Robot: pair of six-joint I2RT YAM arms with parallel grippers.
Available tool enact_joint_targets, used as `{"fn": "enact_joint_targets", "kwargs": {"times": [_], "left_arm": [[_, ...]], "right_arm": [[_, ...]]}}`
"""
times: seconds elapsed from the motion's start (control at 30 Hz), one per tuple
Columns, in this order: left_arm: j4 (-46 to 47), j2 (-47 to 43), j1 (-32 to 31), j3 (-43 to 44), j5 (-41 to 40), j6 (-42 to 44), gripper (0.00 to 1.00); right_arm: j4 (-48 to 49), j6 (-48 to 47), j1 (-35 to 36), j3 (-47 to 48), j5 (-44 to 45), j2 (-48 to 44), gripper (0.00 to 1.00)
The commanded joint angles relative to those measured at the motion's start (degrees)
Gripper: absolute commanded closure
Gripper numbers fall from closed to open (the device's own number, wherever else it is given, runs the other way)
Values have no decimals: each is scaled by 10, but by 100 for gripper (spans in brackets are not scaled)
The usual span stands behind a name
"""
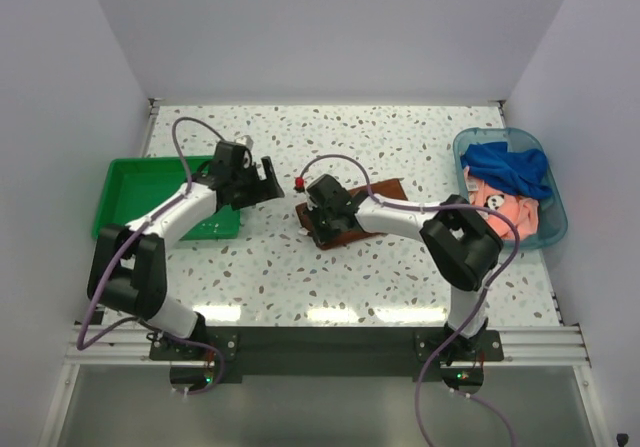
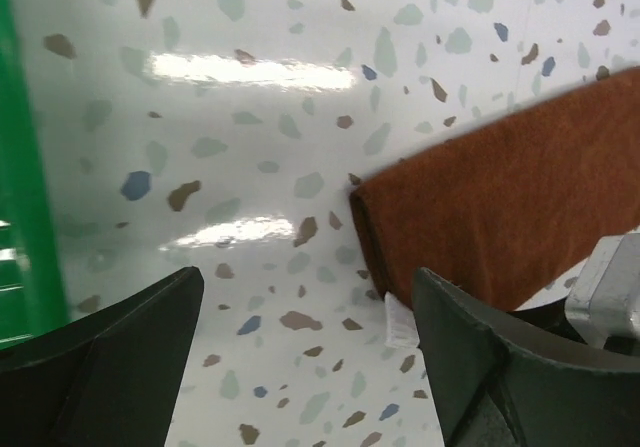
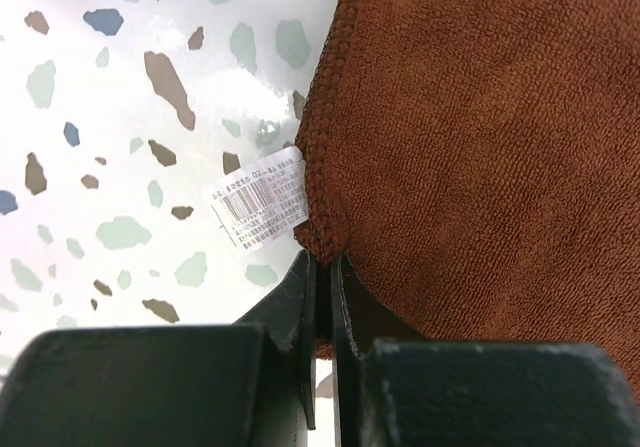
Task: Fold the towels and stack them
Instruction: Neatly place the folded towel into the bin
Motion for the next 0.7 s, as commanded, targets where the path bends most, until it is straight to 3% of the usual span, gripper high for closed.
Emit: {"fn": "enact_joint_targets", "kwargs": {"times": [0.0,0.23,0.37,0.67], "left_arm": [[22,22,-33,36,44,-57,9],[79,83,-94,21,55,-140,9],[122,94,-98,-19,66,-195,9],[152,109,-106,-51,67,-231,14]], "right_arm": [[34,19,-15,-24,-60,-37,100],[79,49,-36,-60,-96,-69,100],[110,75,-41,-74,-106,-82,100],[157,121,-43,-88,-113,-79,100]]}}
